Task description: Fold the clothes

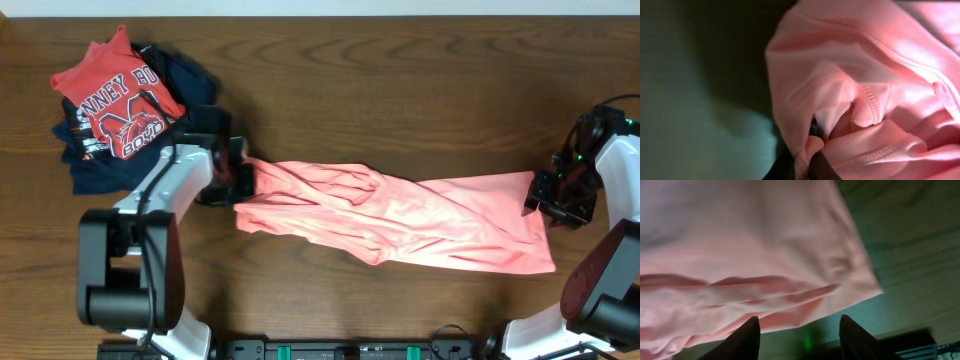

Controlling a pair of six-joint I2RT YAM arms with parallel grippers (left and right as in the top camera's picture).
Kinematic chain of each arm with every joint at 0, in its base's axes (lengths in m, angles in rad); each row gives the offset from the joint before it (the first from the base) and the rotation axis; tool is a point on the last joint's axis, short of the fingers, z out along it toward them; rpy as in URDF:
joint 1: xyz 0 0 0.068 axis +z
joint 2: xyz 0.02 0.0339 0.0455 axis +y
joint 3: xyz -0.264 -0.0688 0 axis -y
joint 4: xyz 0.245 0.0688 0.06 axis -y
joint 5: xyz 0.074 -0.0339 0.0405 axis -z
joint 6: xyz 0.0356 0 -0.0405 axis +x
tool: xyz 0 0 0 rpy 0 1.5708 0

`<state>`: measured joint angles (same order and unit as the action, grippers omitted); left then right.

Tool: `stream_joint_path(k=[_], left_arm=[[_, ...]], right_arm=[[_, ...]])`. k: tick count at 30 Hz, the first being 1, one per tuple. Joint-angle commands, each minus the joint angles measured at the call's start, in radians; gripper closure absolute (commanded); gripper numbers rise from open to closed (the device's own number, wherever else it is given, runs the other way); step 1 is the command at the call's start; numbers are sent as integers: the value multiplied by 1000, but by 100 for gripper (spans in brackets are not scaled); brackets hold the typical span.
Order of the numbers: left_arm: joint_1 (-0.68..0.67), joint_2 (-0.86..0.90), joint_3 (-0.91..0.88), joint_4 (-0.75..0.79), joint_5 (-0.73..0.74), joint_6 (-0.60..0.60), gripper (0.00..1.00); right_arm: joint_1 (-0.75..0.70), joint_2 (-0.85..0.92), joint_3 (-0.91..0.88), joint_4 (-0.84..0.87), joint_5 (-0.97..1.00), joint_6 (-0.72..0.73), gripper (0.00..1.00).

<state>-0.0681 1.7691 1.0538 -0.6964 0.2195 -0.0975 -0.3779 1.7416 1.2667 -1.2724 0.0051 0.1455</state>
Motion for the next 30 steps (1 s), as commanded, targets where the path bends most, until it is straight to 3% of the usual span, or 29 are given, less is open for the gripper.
stream_joint_path(k=[1, 7, 12, 19, 30], left_arm=[[60, -64, 27, -32, -144, -19, 94], [114, -151, 39, -85, -160, -47, 94], [58, -202, 39, -142, -53, -71, 94], [-156, -232, 39, -140, 175, -228, 94], [-560, -214, 39, 122, 220, -493, 94]], right_arm=[[-8, -14, -1, -4, 55, 18, 50], [-8, -14, -1, -4, 55, 26, 50], [-8, -14, -1, -8, 54, 26, 50], [-8, -14, -1, -7, 54, 26, 51], [-8, -14, -1, -22, 54, 33, 50]])
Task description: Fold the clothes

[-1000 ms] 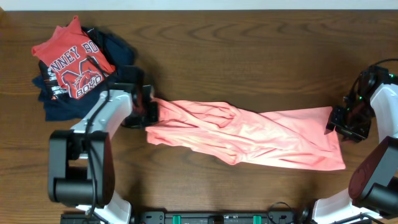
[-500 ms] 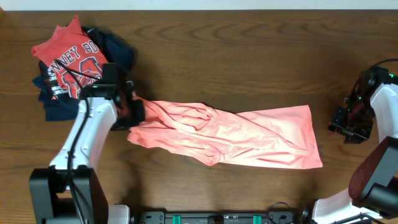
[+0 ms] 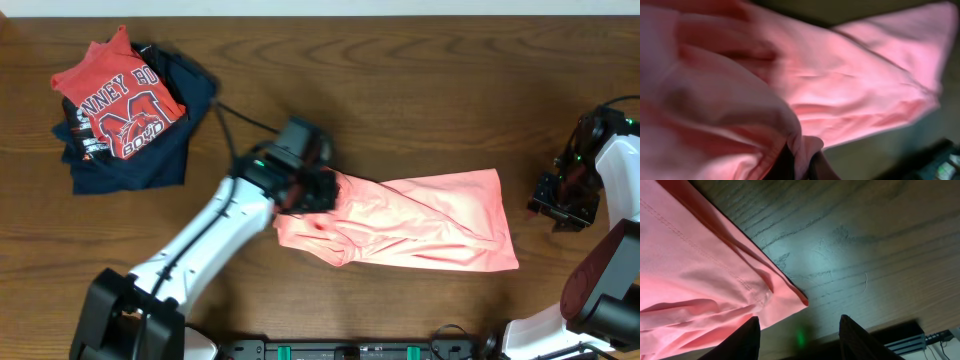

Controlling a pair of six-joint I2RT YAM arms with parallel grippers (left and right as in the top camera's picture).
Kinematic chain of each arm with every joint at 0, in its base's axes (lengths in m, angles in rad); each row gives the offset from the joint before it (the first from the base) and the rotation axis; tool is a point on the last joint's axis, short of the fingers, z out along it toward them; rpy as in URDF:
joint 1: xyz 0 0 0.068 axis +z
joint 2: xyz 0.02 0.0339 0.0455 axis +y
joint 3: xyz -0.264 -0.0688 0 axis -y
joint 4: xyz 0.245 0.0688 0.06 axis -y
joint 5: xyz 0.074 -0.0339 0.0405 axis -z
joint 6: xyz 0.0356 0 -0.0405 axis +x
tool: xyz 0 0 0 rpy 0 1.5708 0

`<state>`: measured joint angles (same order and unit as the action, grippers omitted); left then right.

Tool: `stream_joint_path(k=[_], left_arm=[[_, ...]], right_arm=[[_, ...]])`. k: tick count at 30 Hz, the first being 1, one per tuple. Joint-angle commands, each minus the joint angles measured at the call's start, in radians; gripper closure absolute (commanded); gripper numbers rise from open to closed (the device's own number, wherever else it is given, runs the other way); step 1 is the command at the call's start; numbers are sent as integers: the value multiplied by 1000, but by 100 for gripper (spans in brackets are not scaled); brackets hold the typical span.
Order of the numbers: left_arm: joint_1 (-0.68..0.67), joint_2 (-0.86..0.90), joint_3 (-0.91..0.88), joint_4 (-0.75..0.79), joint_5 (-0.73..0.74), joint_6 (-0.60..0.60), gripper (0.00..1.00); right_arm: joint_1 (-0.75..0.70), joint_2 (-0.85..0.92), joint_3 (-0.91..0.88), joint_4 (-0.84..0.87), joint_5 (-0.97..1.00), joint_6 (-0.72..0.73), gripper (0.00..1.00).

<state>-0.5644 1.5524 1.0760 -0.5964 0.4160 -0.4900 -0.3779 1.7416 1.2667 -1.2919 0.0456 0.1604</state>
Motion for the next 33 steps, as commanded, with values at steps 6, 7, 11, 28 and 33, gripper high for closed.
stream_joint_path(k=[6, 7, 11, 28, 33], left_arm=[[-190, 62, 16, 127, -20, -147, 94], [-200, 73, 16, 145, -20, -161, 94], [-229, 116, 16, 209, -19, -186, 94], [-60, 6, 17, 323, 160, -40, 53], [124, -45, 17, 154, 91, -26, 53]], right_arm=[[-7, -14, -1, -3, 9, 18, 51], [-7, -14, -1, -3, 9, 18, 50], [-7, -13, -1, -7, 9, 18, 50], [-7, -13, -30, 10, -66, -41, 28], [-7, -13, -92, 67, -187, -131, 21]])
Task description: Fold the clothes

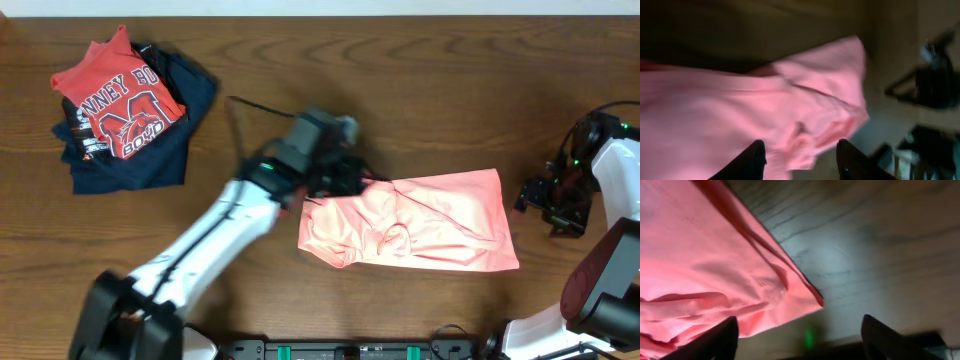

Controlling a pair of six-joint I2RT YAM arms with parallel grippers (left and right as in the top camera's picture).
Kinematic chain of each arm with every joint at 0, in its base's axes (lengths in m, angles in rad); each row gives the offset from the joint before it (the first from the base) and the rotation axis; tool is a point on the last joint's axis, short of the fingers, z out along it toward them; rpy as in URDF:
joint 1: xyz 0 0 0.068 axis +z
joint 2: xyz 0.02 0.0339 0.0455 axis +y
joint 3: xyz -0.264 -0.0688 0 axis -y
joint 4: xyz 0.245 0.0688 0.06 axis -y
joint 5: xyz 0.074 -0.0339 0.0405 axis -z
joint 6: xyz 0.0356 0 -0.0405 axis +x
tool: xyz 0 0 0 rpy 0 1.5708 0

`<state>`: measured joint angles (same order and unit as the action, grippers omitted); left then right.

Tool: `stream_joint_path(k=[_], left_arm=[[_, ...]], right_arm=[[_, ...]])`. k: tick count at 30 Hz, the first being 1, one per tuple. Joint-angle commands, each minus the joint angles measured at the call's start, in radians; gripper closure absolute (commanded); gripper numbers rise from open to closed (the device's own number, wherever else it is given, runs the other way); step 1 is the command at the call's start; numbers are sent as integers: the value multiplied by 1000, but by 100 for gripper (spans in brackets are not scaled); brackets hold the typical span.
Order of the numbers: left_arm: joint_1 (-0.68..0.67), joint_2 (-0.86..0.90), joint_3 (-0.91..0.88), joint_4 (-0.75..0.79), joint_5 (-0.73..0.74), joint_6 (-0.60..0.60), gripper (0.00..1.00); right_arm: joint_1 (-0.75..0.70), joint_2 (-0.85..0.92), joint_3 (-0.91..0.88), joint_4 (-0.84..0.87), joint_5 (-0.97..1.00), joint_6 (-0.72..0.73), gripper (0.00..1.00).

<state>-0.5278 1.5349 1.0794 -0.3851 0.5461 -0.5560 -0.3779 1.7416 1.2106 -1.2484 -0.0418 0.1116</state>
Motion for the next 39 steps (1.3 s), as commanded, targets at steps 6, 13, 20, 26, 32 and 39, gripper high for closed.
stream_joint_path(k=[6, 13, 20, 26, 32, 39], left_arm=[[273, -27, 13, -232, -68, 40, 52], [351, -27, 13, -248, -69, 77, 52], [351, -27, 13, -251, -69, 78, 52], [351, -27, 13, -288, -80, 126, 52], [351, -26, 11, -352, -187, 140, 52], [351, -26, 10, -377, -205, 164, 52]], right_arm=[[-6, -13, -151, 156, -151, -106, 17], [34, -13, -272, 310, -266, -106, 17], [116, -13, -351, 420, -265, -90, 27], [143, -14, -350, 459, -269, -64, 88], [141, -18, -279, 423, -275, -72, 99], [182, -52, -52, 232, -278, -72, 99]])
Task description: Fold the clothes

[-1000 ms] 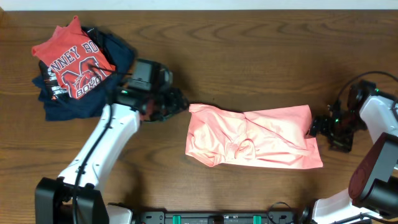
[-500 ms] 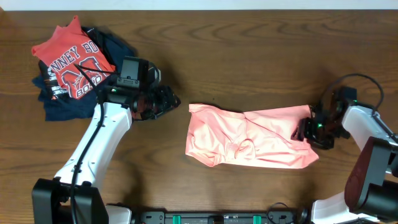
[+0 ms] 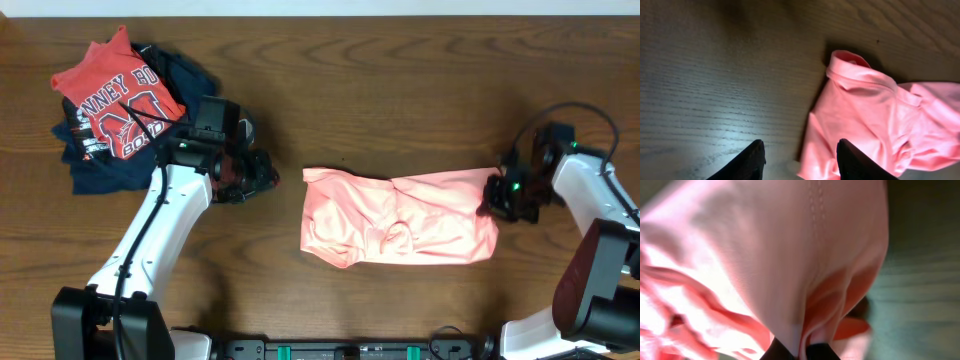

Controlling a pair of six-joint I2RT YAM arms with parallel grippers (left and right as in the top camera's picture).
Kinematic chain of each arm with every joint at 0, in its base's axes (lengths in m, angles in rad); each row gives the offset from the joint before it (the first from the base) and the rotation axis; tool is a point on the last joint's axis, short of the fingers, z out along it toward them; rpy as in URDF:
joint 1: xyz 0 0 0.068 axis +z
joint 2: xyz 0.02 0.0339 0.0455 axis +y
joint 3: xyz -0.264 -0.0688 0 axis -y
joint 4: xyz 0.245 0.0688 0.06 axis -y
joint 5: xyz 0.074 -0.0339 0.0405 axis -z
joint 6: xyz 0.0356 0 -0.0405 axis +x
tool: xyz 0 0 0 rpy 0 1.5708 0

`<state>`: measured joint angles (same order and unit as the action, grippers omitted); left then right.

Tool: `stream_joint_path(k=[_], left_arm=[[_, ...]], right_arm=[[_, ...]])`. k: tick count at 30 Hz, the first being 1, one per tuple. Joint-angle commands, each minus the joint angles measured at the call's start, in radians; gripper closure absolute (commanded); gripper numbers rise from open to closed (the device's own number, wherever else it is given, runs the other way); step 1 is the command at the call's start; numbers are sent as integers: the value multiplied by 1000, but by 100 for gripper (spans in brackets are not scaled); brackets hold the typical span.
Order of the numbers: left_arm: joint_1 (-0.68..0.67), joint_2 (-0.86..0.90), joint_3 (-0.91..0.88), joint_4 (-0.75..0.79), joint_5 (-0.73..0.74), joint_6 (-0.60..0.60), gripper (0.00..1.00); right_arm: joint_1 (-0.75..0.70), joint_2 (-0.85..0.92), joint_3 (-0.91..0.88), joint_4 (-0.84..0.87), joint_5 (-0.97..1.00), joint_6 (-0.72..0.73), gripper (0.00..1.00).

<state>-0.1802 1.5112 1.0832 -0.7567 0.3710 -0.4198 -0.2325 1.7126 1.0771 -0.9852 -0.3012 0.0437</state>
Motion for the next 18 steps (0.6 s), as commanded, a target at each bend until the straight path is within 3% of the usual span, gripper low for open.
stream_joint_path(k=[1, 7, 18], left_arm=[[3, -2, 5, -6, -43, 27, 51], [3, -2, 0, -33, -166, 27, 46], [3, -2, 0, -52, -182, 27, 45]], right_arm=[[58, -27, 111, -63, -22, -4, 99], [254, -32, 177, -119, -51, 44, 99], [671, -31, 177, 97, -51, 288, 98]])
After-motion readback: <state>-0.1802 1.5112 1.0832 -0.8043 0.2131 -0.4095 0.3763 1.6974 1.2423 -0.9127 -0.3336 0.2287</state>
